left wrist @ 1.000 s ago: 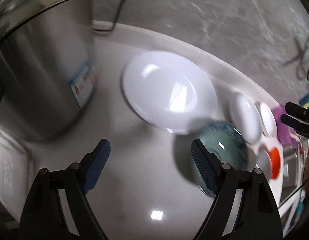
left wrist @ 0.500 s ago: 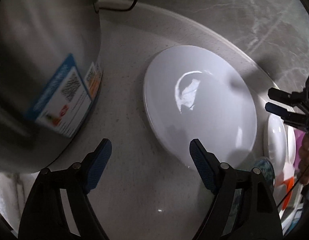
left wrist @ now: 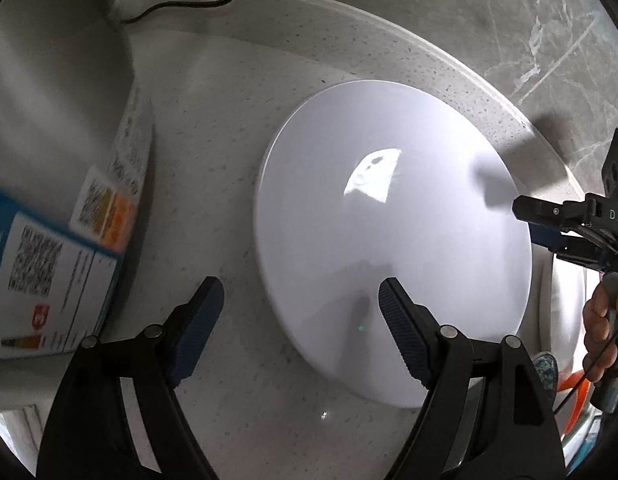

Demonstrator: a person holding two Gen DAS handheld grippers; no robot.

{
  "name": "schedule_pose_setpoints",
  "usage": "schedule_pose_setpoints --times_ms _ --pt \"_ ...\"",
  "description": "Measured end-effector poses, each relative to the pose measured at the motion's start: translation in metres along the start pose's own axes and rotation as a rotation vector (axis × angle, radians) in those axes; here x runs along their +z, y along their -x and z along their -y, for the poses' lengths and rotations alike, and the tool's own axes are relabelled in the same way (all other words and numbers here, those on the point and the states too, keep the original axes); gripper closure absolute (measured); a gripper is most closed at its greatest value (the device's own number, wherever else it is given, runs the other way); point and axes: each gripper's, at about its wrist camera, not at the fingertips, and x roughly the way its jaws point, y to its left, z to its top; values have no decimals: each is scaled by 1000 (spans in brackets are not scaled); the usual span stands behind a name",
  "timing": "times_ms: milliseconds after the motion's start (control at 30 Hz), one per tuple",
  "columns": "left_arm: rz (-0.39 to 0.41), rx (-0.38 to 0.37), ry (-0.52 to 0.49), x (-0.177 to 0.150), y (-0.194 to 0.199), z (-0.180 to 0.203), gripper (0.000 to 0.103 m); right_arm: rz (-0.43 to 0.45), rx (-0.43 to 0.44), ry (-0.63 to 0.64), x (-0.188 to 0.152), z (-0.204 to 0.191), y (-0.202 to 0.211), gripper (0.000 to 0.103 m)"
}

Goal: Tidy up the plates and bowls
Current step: 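Move both grippers to the rim of the large flat white plate, then close both grippers on opposite points of the large white plate's rim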

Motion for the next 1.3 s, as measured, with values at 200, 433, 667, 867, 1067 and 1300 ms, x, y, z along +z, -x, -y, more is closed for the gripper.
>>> schedule_pose_setpoints --times_ms 200,433,667,867,1067,1300 --pt "7 -7 2 13 -10 11 40 -6 -38 65 2 -11 -4 44" --pt "-4 -35 43 31 -20 15 70 9 -86 112 2 -27 -12 58" --pt "8 -32 77 35 -20 13 75 6 -75 87 4 -11 -5 82" --pt "44 -35 76 33 -14 5 78 19 -86 110 2 -12 -2 82" --pt "57 -52 82 36 -6 -9 79 53 -95 133 -3 -22 0 82" --pt "58 -73 76 22 0 -19 78 83 -99 142 -6 -24 6 84"
